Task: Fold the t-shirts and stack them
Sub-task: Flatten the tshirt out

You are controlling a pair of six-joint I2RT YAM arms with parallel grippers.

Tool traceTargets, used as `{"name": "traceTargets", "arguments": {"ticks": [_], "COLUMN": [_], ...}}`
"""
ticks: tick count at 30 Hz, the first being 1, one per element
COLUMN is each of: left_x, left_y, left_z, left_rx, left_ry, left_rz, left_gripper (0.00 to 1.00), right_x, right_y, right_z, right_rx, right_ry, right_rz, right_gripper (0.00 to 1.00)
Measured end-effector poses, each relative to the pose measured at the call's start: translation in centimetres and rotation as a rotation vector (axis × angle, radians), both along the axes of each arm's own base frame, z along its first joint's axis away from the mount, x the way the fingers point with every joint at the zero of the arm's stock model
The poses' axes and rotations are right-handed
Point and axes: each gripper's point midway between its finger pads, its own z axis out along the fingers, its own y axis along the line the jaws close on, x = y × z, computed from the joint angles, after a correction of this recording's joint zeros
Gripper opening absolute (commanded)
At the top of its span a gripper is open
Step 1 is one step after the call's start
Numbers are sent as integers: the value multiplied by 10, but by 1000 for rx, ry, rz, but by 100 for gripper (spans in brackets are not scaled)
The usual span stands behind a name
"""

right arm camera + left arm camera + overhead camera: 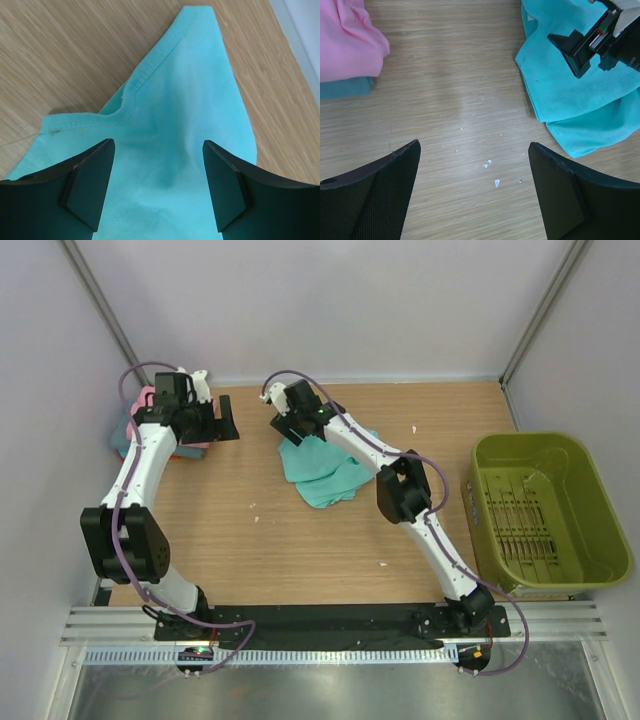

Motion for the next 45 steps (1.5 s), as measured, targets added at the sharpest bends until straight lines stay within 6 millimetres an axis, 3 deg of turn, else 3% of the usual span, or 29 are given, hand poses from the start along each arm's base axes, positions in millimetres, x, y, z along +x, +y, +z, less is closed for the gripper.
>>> {"name": "traceTargets", "arguments": {"ticks": [10,18,22,27,28,35,38,41,45], "left_x": [-1,-1,-1,-1,-1,-1,0,0,2], "left_y": [1,3,3,3,3,3,4,7,12], "left_z": [-3,-4,-4,-4,-4,-5,-5,-6,-6], "left_rx": [3,14,13,13,13,13,15,27,50], "left_ry": [10,10,10,10,10,14,13,13,10], "left_rz": [8,17,17,18,18,18,20,30,52], "left_gripper": [90,90,90,90,90,90,90,90,90], "right_x": [21,47,50,41,39,30,25,18,-2], "right_y": [-16,-58,-68,-57,-54,-44,-38,-25,0], "right_z": [4,-24,-31,-34,-35,-32,-12,33,130], "right_rx": [10,44,64,105,111,120,121,156,257], "right_ry": [-36,25,57,103,113,130,107,53,-81], "right_rz": [-33,-132,-150,-116,-111,-68,-30,12,98], "right_gripper": [75,68,59,17,2,1,1,1,1]}}
